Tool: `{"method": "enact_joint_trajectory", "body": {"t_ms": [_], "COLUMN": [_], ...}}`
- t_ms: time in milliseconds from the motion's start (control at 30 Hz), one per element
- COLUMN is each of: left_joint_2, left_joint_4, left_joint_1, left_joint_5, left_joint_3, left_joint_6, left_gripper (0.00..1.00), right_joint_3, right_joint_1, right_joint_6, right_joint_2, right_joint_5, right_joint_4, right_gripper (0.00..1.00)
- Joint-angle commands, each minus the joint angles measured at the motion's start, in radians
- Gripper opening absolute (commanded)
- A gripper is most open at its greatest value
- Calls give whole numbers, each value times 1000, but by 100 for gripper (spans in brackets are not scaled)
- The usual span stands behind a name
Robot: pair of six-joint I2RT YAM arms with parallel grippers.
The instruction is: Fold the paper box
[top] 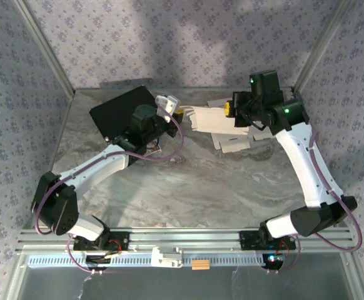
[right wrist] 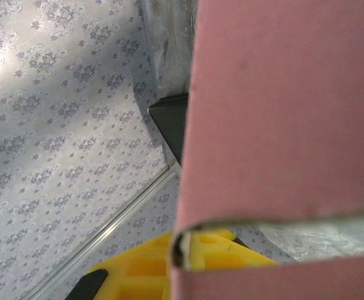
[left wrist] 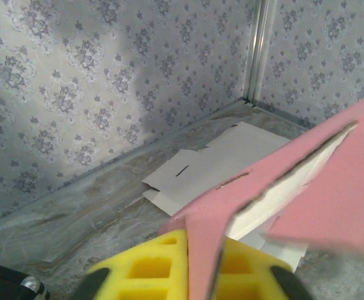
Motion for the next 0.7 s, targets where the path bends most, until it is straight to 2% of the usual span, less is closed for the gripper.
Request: {"method": "enact_joint_trajectory", "body": {"t_ms": [0,100,167,200,233,367,500,667], "left_joint_2": [-4,-22,-17,-10,3,34,36,56], "left_joint_4": [-44,-152,-346,-432,-548,-871,-1050,-1196], "left_joint_1": [-6,-10,-15,-15,-14,-14,-16,-15], "left_joint_5": [17,-4,-53,-59,-62,-33,3,30], "left_joint_3": [55,110,211,261,316,477,513,546], "left_joint_6": [-22,-90,-175,-203,-241,-367,-425,-455], "left_gripper": [0,0,0,0,0,0,0,0], "right_joint_3": [-4,16,62,83,105,105,144,237], "right_joint_1": [-16,-37,-53,-60,-65,-67,-54,-56], "right_joint_6": [8,-60,-142,-173,-204,-234,-300,-353], "right_joint_2": [-13,-12,-2,3,7,-16,-36,3], "right_joint_5": [-21,-4,19,21,29,71,177,168], "right_joint_4": [4,5,-14,-25,-44,-72,-72,-126], "right_gripper": [0,30,49,54,58,59,70,73]}}
